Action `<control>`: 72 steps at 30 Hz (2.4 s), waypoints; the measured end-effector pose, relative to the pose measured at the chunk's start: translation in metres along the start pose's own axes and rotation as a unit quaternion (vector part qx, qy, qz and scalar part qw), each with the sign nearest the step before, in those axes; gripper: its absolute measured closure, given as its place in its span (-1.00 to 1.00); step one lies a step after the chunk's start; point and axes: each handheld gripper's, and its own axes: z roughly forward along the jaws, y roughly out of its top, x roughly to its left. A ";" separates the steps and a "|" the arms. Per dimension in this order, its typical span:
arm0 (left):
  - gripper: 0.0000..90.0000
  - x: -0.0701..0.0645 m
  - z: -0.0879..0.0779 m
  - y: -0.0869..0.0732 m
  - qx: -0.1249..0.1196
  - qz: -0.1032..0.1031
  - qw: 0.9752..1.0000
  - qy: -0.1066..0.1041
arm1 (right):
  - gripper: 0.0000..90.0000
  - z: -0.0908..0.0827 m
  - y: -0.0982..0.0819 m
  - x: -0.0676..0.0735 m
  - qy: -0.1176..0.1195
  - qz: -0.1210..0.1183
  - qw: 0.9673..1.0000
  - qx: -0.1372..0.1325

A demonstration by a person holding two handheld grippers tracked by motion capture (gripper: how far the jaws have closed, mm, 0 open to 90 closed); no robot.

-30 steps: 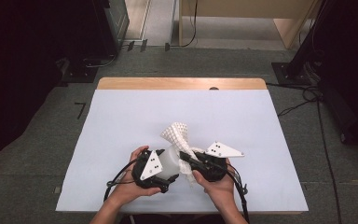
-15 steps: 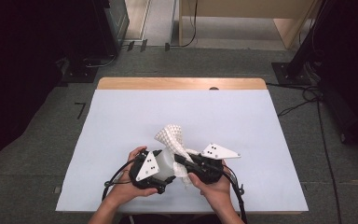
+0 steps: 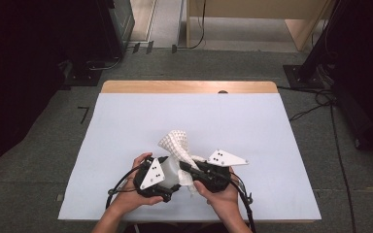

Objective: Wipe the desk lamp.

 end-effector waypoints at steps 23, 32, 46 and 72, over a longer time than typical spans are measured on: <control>-0.81 0.006 -0.004 -0.010 -0.028 -0.025 0.999 -0.011 | 0.75 -0.004 -0.001 -0.010 -0.056 -0.012 0.998 -0.002; -0.81 0.010 -0.005 -0.013 -0.033 -0.037 0.999 -0.016 | 0.76 0.008 -0.023 -0.033 -0.081 0.051 0.995 0.033; -0.81 0.017 -0.003 -0.019 -0.038 -0.062 0.997 0.004 | 0.77 0.004 -0.023 -0.035 0.013 0.052 0.999 -0.003; -0.93 0.027 -0.006 -0.017 -0.059 -0.117 0.991 0.015 | 0.73 -0.007 -0.019 -0.051 -0.122 0.023 0.992 -0.009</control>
